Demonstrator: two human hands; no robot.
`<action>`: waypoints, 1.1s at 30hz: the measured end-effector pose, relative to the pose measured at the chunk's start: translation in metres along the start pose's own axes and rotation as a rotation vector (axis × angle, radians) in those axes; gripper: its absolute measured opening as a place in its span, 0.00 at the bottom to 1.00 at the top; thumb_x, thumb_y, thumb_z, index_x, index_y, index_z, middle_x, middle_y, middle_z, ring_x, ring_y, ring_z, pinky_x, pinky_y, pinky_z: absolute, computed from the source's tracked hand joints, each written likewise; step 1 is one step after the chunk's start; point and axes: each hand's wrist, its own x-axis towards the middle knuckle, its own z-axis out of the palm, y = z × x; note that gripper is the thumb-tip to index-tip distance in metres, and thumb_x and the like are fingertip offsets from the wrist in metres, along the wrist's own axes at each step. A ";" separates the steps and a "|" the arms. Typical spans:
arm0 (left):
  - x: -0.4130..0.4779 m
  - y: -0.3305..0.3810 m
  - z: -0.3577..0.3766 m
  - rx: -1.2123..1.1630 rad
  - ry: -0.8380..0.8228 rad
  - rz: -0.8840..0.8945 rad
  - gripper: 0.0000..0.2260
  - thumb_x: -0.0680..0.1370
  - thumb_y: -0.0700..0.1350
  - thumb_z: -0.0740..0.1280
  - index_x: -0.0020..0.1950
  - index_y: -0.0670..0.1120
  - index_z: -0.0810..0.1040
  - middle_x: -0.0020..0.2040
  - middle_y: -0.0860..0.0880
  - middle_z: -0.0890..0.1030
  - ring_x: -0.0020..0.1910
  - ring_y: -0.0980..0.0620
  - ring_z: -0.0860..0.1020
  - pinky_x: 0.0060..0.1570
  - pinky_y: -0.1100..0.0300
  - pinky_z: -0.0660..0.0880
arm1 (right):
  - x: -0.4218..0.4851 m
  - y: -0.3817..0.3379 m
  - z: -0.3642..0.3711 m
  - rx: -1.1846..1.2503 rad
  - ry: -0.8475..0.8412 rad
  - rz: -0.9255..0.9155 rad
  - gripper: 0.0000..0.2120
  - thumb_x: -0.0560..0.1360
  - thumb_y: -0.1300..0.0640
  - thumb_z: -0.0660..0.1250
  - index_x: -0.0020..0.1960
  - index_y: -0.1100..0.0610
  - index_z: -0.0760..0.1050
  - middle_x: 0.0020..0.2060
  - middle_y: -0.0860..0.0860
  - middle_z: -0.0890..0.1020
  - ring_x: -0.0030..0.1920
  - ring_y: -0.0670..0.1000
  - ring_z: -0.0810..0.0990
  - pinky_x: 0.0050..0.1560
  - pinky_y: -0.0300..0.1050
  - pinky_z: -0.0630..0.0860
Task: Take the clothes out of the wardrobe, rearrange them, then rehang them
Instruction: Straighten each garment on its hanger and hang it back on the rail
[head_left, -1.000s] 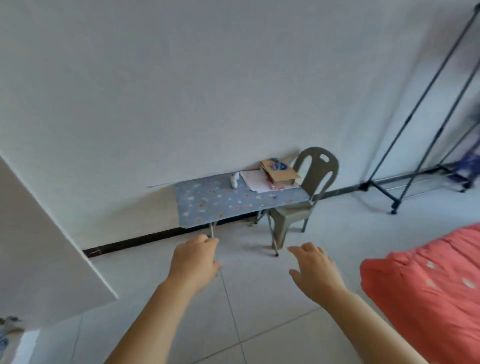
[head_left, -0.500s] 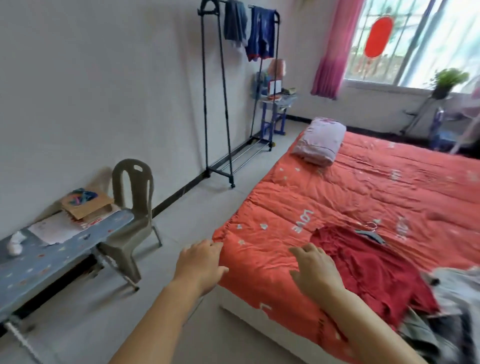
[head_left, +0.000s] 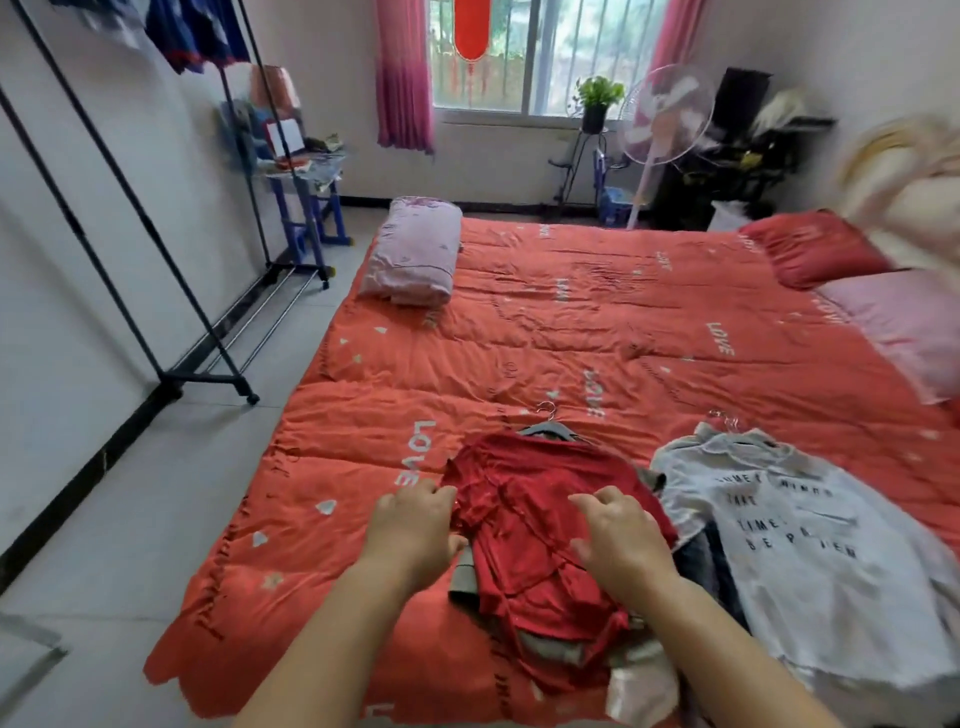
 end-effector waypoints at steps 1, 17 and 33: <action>0.017 0.001 0.000 -0.003 -0.015 0.021 0.24 0.75 0.56 0.65 0.69 0.50 0.67 0.68 0.49 0.69 0.67 0.48 0.68 0.62 0.55 0.65 | 0.012 0.005 0.000 0.002 -0.010 0.026 0.25 0.76 0.49 0.63 0.71 0.48 0.63 0.64 0.50 0.70 0.64 0.53 0.68 0.63 0.47 0.65; 0.220 0.033 0.010 -0.070 -0.140 0.079 0.24 0.77 0.54 0.64 0.70 0.48 0.66 0.66 0.48 0.70 0.65 0.47 0.69 0.62 0.53 0.67 | 0.197 0.087 0.017 0.058 -0.126 0.084 0.23 0.76 0.51 0.63 0.70 0.50 0.66 0.63 0.52 0.71 0.64 0.54 0.69 0.64 0.46 0.67; 0.430 0.061 0.172 -0.135 -0.293 -0.120 0.21 0.78 0.52 0.61 0.70 0.49 0.65 0.66 0.49 0.69 0.65 0.47 0.69 0.60 0.54 0.68 | 0.457 0.185 0.201 0.160 -0.290 -0.029 0.18 0.75 0.54 0.64 0.64 0.55 0.72 0.57 0.57 0.74 0.59 0.59 0.73 0.57 0.49 0.71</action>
